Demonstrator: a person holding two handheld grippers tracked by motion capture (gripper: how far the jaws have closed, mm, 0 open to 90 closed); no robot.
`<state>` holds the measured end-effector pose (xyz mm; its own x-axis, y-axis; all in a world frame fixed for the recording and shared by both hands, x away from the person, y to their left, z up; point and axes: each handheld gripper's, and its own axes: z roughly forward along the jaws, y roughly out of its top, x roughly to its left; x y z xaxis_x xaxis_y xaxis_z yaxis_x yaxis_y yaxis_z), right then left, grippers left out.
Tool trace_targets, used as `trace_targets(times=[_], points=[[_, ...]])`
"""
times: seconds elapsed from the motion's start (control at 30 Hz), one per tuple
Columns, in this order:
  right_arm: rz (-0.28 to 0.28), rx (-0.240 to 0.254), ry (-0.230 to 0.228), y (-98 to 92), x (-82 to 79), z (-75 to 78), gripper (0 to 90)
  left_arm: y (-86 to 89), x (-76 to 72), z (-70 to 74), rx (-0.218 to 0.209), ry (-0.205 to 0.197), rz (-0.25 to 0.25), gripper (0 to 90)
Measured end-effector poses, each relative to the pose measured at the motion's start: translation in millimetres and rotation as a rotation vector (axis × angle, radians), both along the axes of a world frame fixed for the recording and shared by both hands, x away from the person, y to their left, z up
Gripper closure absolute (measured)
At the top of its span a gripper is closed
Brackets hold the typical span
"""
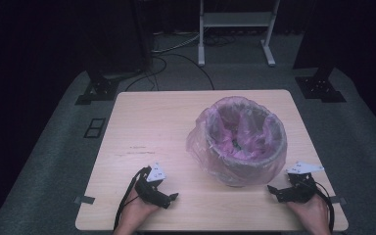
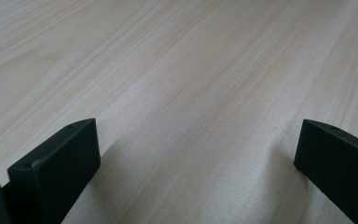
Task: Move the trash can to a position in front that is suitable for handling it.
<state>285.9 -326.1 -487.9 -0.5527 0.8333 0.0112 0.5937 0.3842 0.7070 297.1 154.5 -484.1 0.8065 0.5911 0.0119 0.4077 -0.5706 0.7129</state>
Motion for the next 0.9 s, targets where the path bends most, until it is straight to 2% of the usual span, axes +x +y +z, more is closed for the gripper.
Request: trace_targets(times=[0.13, 0.37, 0.6, 0.83, 0.9], points=[[0.004, 0.012, 0.015, -3.0, 0.3, 1.5, 0.0, 0.3, 0.1, 0.0, 0.001, -0.001, -0.003, 0.0], [0.017, 0.041, 0.012, -6.0, -4.6, 6.4, 0.0, 2.0, -0.7, -0.1, 0.000, -0.001, -0.011, 0.0], [0.025, 0.021, 0.007, -4.5, -12.8, 13.9, 0.0, 3.8, -0.8, 0.0, 0.000, 0.000, -0.024, 0.0], [0.021, 0.020, 0.003, -8.3, -21.6, 23.6, 0.0, 4.0, -0.8, 0.0, 0.000, 0.000, -0.026, 0.0], [0.020, 0.033, -0.003, -10.2, -24.0, 26.1, 0.0, 4.0, -0.8, 0.0, 0.000, 0.000, -0.026, 0.0]])
